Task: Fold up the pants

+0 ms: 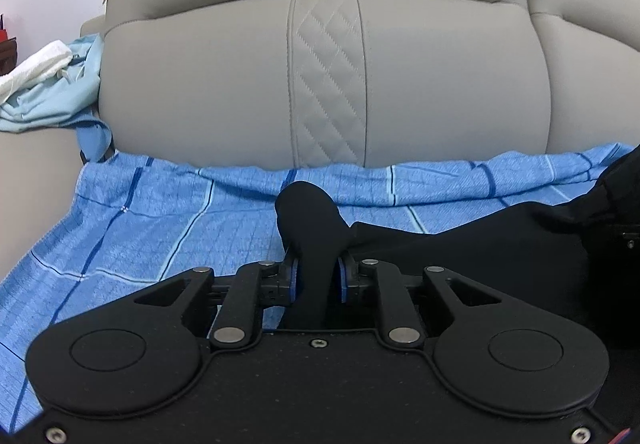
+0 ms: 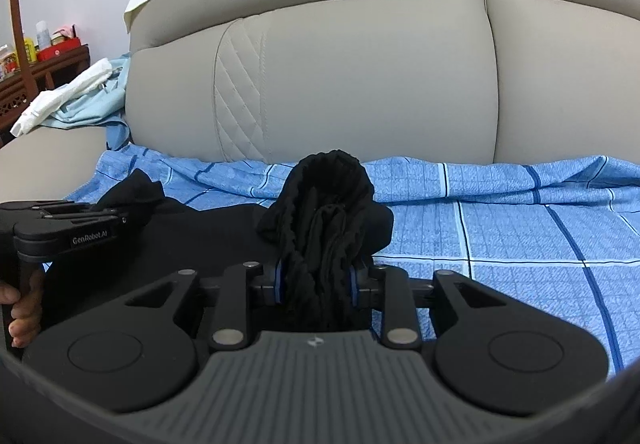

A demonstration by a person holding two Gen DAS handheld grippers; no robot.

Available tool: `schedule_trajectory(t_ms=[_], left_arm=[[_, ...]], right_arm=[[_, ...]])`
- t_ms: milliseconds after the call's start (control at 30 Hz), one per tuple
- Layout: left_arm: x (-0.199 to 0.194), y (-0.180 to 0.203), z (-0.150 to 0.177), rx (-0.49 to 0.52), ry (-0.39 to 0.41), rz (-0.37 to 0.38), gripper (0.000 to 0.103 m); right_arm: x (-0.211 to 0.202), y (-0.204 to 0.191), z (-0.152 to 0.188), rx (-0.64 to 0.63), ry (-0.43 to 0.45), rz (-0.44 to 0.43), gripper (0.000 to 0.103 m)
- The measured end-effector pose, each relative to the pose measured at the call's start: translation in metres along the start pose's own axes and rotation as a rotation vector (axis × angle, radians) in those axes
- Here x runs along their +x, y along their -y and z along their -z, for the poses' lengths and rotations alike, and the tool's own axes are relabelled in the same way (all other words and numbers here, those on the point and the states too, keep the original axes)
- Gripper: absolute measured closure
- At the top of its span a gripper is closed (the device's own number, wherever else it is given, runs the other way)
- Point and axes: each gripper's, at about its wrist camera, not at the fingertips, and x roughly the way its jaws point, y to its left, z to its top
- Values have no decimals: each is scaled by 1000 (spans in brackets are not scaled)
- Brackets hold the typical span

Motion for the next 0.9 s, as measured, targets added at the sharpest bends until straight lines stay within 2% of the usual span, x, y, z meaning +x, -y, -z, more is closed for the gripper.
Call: schedule_trajectory(t_ms=[133, 267, 333, 367, 400, 433, 500, 600, 767, 900], left_arm=[[6, -3, 1, -19, -30, 6, 80], [14, -5, 1, -28, -83, -2, 71], [17, -3, 1, -23, -101, -12, 66], [18, -3, 1, -19, -107, -20, 63], [19, -2, 0, -17, -111, -26, 61], [19, -2, 0, -16, -115, -29, 59], [18, -3, -1, -21, -123, -42, 46], [13, -9, -2, -34, -136, -56, 34], [-10, -20, -1, -13, -165, -56, 22], [-34, -27, 8, -16, -222, -33, 21]], right_arm=[[5, 2, 2, 7, -12, 6, 67], [9, 7, 6, 26, -26, 14, 62], [11, 9, 6, 38, -37, 21, 56], [12, 10, 6, 45, -43, 29, 48], [12, 11, 7, 50, -46, 37, 36], [11, 12, 7, 58, -50, 40, 31], [9, 14, 7, 80, -61, 41, 23], [-1, 16, 8, 98, -67, 37, 14], [-29, 13, 14, 102, -59, 38, 7], [-50, 3, 26, 100, -66, 39, 3]])
